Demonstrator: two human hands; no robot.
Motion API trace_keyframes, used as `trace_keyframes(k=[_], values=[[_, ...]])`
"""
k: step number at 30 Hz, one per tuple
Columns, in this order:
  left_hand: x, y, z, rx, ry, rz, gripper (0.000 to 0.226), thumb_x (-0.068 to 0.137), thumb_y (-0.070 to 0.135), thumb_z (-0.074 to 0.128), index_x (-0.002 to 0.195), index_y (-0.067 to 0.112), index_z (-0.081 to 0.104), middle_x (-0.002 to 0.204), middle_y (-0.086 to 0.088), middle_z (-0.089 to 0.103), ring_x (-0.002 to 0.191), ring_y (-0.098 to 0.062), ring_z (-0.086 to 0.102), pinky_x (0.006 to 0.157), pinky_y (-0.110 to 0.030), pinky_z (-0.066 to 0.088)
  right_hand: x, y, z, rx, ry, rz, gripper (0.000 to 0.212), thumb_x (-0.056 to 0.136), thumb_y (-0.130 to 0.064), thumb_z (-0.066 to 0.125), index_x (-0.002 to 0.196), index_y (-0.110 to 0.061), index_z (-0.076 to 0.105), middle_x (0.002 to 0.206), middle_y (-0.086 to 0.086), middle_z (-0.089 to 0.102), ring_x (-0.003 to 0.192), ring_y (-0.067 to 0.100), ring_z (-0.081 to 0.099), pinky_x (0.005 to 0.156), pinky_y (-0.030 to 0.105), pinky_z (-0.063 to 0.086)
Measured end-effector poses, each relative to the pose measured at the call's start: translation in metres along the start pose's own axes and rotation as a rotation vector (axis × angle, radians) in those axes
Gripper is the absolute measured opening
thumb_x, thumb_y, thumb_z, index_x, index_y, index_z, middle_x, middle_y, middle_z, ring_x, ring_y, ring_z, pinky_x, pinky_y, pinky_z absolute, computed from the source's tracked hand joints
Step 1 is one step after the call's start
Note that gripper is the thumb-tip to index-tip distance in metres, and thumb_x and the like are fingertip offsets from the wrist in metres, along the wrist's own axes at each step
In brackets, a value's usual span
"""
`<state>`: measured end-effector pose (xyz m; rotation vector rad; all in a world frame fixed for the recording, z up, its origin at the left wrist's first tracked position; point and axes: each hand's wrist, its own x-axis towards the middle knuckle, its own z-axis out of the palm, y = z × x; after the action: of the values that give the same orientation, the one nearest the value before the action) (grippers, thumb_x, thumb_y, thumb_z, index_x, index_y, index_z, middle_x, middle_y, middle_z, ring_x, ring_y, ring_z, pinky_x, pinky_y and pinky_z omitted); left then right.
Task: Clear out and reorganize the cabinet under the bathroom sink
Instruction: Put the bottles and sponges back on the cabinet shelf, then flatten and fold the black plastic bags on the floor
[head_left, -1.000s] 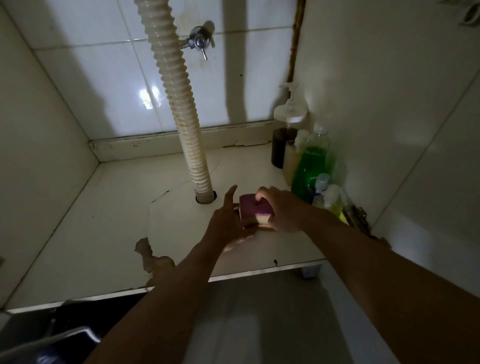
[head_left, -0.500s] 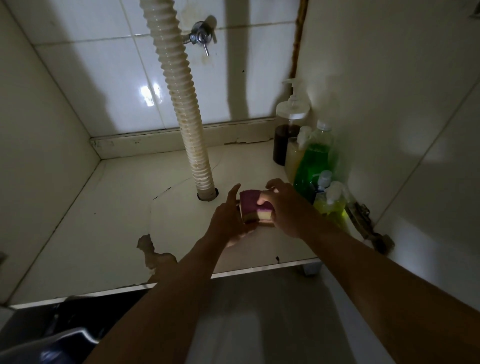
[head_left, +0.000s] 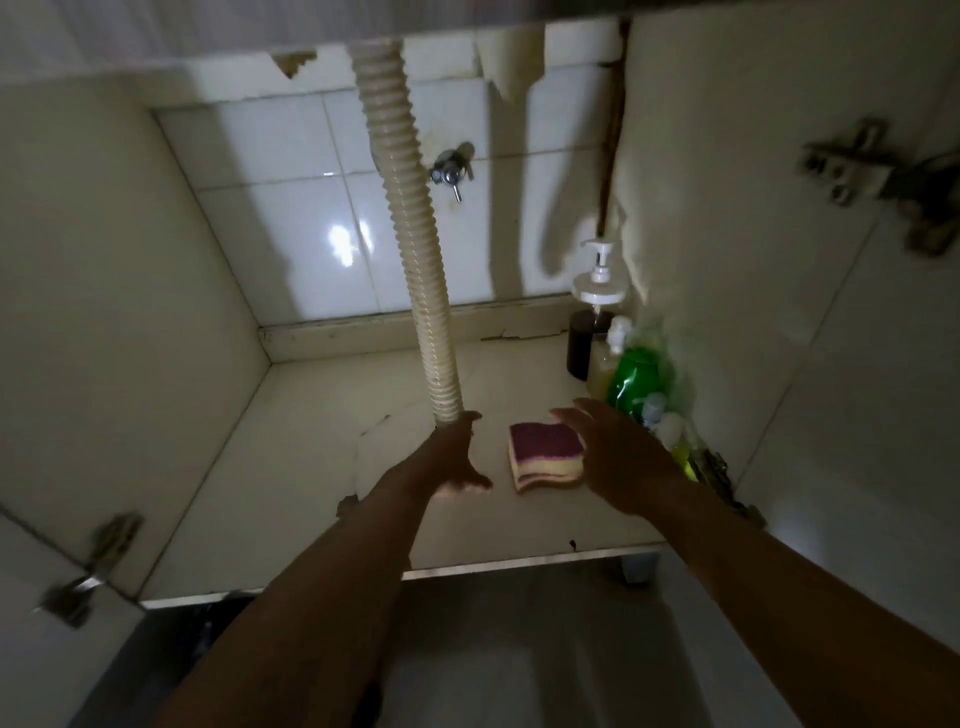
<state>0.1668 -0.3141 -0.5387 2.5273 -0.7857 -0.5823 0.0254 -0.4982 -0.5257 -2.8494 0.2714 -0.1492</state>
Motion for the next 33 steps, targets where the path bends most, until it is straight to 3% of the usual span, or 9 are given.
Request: trace_keyframes(k=[3,5,10,12,18,24,29,31,33], values=[[-0.040,0.006,-0.049,0.059,0.007,-0.024,0.084,0.081,0.028,0.080,0.149,0.020,0.032,0.146,-0.008,0.047,0.092,-0.019,0.064,0.065,-0.016,0.052,-0.019,-0.027,-0.040,0.037,-0.048,0.028,0.065,0.095,-0.009,0.055,0.152,-0.028,0.031,0.158,0.000,0.031,0.141,0.023,0.038,0.115,0.040,0.035],[-0.070,0.010,-0.076,0.070,0.054,-0.023,0.074,0.082,0.032,0.078,0.145,0.022,0.040,0.141,-0.004,0.051,0.089,-0.016,0.060,0.055,-0.009,0.047,-0.032,-0.047,-0.060,0.033,-0.092,-0.003,0.061,0.096,-0.016,0.055,0.152,-0.029,0.033,0.156,0.001,0.035,0.140,0.023,0.039,0.114,0.041,0.037],[-0.168,0.010,-0.116,0.032,0.179,-0.061,0.059,0.084,0.042,0.074,0.135,0.025,0.051,0.130,0.000,0.060,0.099,-0.018,0.062,0.084,-0.028,0.053,-0.073,-0.117,-0.101,0.080,-0.046,-0.065,0.040,0.097,-0.025,0.054,0.137,-0.029,0.053,0.135,0.001,0.059,0.115,0.018,0.058,0.098,0.036,0.049],[-0.201,0.007,-0.128,0.035,0.166,-0.084,0.054,0.084,0.041,0.074,0.131,0.023,0.055,0.126,-0.003,0.064,0.095,-0.016,0.063,0.078,-0.026,0.052,-0.091,-0.145,-0.110,0.105,-0.049,-0.104,0.035,0.097,-0.025,0.055,0.131,-0.026,0.058,0.130,0.002,0.063,0.109,0.018,0.062,0.095,0.037,0.053],[-0.267,-0.002,-0.146,0.147,0.215,-0.130,0.042,0.085,0.047,0.070,0.121,0.026,0.065,0.133,-0.005,0.060,0.118,-0.022,0.058,0.102,-0.038,0.048,-0.131,-0.193,-0.107,0.220,-0.103,-0.147,0.025,0.094,-0.028,0.062,0.119,-0.031,0.066,0.136,0.002,0.057,0.120,0.021,0.056,0.106,0.038,0.046],[-0.297,-0.048,-0.114,0.087,0.157,-0.180,0.033,0.083,0.046,0.072,0.112,0.030,0.068,0.127,-0.001,0.062,0.109,-0.016,0.060,0.099,-0.036,0.049,-0.145,-0.228,-0.062,0.248,-0.227,-0.179,0.022,0.092,-0.023,0.063,0.112,-0.021,0.071,0.115,-0.002,0.066,0.096,0.014,0.064,0.091,0.034,0.054],[-0.324,-0.115,-0.063,0.077,0.071,-0.233,0.031,0.083,0.039,0.073,0.111,0.025,0.071,0.122,0.000,0.066,0.113,-0.017,0.061,0.101,-0.031,0.048,-0.145,-0.257,0.018,0.267,-0.319,-0.162,0.031,0.077,-0.032,0.063,0.106,-0.025,0.072,0.119,0.002,0.066,0.099,0.018,0.066,0.091,0.031,0.052],[-0.332,-0.149,-0.041,0.081,0.057,-0.285,0.029,0.079,0.037,0.075,0.104,0.023,0.073,0.115,-0.002,0.070,0.109,-0.018,0.065,0.098,-0.030,0.050,-0.150,-0.270,0.051,0.287,-0.353,-0.126,0.025,0.075,-0.032,0.063,0.098,-0.030,0.071,0.089,-0.012,0.065,0.088,0.011,0.065,0.090,0.031,0.054],[-0.332,-0.181,-0.022,0.104,0.051,-0.359,0.032,0.079,0.036,0.073,0.103,0.016,0.074,0.109,-0.005,0.073,0.106,-0.021,0.067,0.095,-0.031,0.051,-0.158,-0.278,0.078,0.267,-0.374,-0.113,0.015,0.080,-0.029,0.065,0.093,-0.034,0.069,0.081,-0.016,0.060,0.092,0.010,0.065,0.091,0.028,0.052]])
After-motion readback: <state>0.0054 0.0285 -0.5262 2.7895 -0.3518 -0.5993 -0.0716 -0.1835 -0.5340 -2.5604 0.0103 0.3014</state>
